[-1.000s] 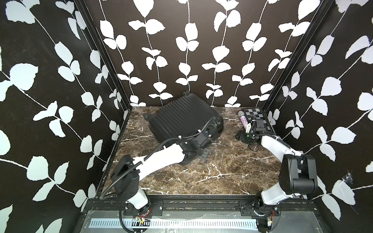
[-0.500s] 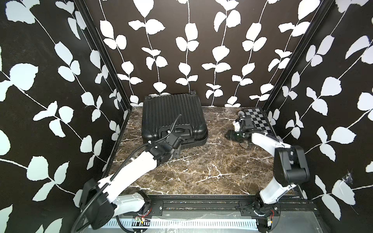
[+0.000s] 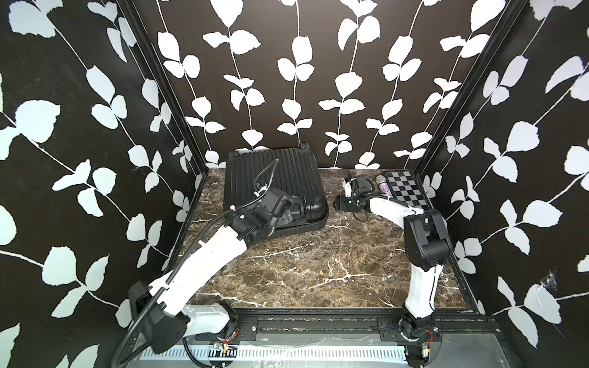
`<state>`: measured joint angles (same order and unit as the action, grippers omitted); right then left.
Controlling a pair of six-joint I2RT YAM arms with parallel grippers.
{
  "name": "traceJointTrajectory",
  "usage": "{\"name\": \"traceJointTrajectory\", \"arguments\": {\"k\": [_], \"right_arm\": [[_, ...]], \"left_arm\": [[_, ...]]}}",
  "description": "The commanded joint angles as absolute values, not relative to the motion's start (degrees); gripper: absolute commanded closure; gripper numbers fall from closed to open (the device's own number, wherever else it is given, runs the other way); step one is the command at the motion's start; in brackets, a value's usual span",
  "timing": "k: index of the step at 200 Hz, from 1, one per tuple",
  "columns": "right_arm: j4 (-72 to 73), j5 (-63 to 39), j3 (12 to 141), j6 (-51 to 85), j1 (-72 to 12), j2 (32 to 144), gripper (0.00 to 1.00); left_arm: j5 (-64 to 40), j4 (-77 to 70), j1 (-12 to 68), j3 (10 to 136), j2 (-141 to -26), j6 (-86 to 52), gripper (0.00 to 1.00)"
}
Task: Close the suitcase zippers
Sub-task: Adjust the suitcase at the center of the board.
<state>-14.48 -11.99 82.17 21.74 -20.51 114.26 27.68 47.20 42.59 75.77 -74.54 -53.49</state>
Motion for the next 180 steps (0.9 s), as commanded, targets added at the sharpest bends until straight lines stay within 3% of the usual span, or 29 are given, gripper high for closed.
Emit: {"name": "traceJointTrajectory", "arguments": {"k": [1,69,129,180], "right_arm": [[-16.14,-9.37,84.25,19.90,-23.28,115.11,0.40],[-16.02,-9.46,86.35,18.62,-29.05,117.55,0.40],[-14.50,-11.64,85.48,19.40,-33.83,117.15,0.40],[-11.09,-11.68,81.80,22.23,-36.12,113.81,0.40]], "left_arm": [[31.54,58.01,42.10,79.48,-77.05,-68.79,0.18],[32.05,63.25,39.68,81.51,-79.80,-80.70,0.15],[29.07,55.57,31.66,79.50,-81.30,-71.37,0.15],[26.42,57.09,29.12,79.37,-85.96,-72.95,0.17]]}}
